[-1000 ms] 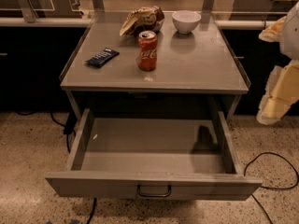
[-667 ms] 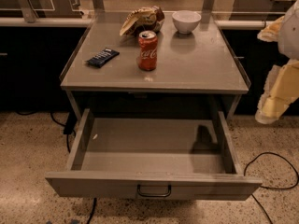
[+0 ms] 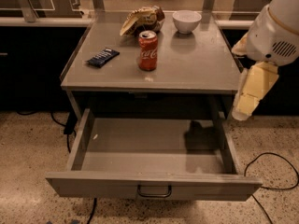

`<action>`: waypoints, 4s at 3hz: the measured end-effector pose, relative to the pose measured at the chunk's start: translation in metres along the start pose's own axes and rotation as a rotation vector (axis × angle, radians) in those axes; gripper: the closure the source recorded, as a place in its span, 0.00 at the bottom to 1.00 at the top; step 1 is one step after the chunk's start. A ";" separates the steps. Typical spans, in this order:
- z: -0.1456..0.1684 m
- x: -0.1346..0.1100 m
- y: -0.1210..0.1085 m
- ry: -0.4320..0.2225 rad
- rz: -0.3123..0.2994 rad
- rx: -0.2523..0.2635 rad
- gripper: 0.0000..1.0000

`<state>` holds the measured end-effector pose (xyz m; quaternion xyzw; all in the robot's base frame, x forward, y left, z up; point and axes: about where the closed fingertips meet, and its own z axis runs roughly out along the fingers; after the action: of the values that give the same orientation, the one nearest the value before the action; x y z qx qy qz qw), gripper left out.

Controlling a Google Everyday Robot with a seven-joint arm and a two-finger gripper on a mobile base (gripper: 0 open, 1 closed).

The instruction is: Place coke can into top drawer

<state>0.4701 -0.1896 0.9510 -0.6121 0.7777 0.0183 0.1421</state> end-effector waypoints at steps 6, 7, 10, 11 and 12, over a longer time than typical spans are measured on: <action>0.114 -0.080 -0.085 -0.055 0.299 0.334 0.00; 0.114 -0.080 -0.085 -0.055 0.299 0.334 0.00; 0.122 -0.113 -0.124 -0.482 0.413 0.235 0.00; 0.117 -0.122 -0.133 -0.526 0.416 0.268 0.00; 0.118 -0.122 -0.132 -0.520 0.415 0.263 0.00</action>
Offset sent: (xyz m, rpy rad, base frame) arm 0.0759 0.0575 -0.0762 0.0769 -0.0788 -0.0136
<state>0.6450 -0.0836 0.8868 -0.3926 0.8189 0.1018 0.4061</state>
